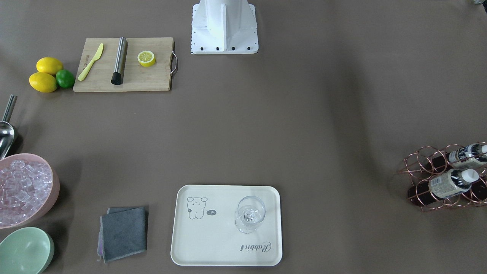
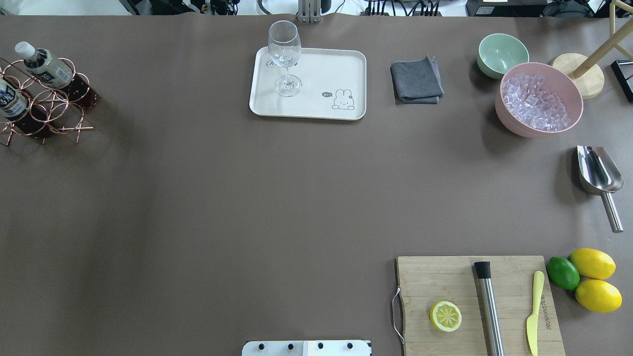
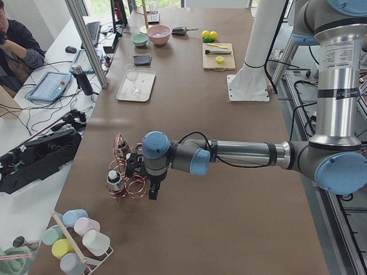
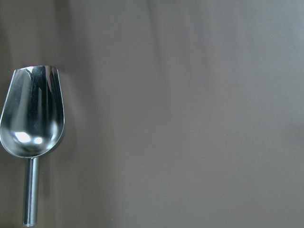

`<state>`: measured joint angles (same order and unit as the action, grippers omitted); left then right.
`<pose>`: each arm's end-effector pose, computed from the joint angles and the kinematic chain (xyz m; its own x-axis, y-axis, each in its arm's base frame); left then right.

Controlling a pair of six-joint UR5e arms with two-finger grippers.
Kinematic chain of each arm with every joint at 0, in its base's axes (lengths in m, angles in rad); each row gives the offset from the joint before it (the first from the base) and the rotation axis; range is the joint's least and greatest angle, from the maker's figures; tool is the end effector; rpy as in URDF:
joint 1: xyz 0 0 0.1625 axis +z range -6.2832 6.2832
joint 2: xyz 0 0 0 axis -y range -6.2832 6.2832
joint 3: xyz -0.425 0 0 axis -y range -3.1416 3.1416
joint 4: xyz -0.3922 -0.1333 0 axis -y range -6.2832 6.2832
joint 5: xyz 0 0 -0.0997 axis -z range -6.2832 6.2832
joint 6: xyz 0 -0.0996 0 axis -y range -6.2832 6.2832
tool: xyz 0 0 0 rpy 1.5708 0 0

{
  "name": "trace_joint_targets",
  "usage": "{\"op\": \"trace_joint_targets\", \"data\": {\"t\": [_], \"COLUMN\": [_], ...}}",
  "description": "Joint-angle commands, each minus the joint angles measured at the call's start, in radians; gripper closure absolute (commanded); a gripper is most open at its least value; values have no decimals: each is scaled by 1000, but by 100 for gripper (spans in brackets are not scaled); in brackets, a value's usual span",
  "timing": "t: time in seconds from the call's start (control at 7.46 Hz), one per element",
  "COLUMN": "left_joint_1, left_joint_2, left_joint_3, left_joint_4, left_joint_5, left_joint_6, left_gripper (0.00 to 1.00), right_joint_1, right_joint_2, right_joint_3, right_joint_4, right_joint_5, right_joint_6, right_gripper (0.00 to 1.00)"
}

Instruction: Take tea from basket to plate

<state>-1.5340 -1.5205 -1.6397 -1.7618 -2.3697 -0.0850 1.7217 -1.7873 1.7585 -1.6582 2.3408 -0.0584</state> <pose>-0.0441 -0.4847 0.6269 0.6921 0.0911 -0.7160 0.0229 0.9887 0.1478 0.1221 -0.3774 0.6715 0.7051 0.1301 0.6970 -0.1083 0.9913 -0.0754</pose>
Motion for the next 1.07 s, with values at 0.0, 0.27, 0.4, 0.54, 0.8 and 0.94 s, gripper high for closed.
{"op": "trace_joint_targets", "data": {"t": [0.0,0.27,0.4,0.54,0.8,0.94], "left_joint_1": [-11,-17,-26,-31,-31,-31], "left_joint_2": [5,6,6,6,20,20], "left_joint_3": [-5,-32,-61,-93,-100,-103], "left_joint_4": [-1,46,101,148,157,153], "left_joint_5": [-5,-35,-45,-45,-39,-42], "left_joint_6": [-5,-7,-7,-7,1,2], "left_gripper": [2,2,2,2,2,2], "right_joint_1": [1,1,-1,1,1,1], "right_joint_2": [0,0,0,0,0,-1], "right_joint_3": [-1,1,1,1,1,4], "right_joint_4": [0,0,0,0,0,0], "right_joint_5": [-1,-1,0,-1,0,2], "right_joint_6": [0,0,0,0,0,0], "right_gripper": [0,0,0,0,0,0]}}
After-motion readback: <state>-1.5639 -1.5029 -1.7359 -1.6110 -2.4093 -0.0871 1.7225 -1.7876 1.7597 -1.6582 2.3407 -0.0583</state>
